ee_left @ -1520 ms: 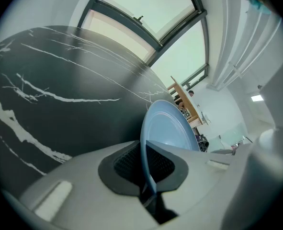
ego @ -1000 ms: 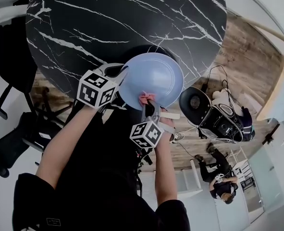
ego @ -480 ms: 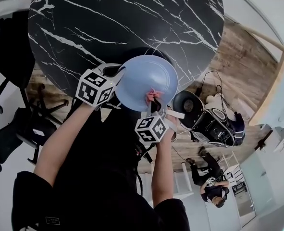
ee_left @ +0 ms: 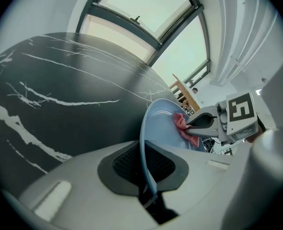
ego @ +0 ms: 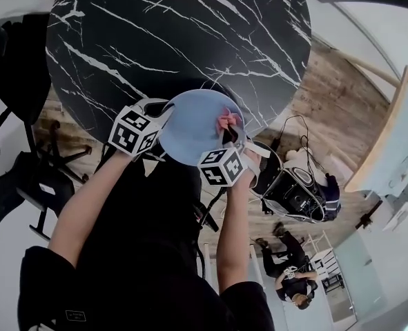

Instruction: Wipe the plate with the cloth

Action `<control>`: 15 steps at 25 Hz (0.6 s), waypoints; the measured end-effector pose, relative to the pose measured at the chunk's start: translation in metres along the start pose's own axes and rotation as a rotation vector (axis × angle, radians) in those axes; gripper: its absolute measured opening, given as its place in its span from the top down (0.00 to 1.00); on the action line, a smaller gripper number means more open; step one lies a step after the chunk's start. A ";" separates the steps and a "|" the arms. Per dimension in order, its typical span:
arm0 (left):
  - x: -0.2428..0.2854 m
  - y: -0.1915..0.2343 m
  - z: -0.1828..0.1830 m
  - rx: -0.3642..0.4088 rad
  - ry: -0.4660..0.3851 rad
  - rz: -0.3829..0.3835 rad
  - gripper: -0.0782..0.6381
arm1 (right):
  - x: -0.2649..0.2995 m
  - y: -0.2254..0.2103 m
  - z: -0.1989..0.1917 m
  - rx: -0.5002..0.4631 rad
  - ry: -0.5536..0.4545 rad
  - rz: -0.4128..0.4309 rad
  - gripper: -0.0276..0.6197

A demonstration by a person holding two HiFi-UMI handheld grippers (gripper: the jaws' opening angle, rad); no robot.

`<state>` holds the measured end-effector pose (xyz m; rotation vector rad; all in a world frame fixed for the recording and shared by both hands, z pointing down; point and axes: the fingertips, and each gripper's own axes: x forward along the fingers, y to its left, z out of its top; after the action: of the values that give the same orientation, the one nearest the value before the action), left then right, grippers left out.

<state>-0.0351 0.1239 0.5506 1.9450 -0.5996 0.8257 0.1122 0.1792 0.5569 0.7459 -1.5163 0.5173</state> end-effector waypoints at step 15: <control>-0.001 -0.001 -0.004 -0.027 0.012 0.046 0.85 | 0.006 -0.029 0.067 -0.140 -0.152 -0.058 0.94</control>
<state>-0.0363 0.1283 0.5510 1.9064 -0.6476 0.8534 0.0872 0.1104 0.5537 0.7304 -1.6482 0.3133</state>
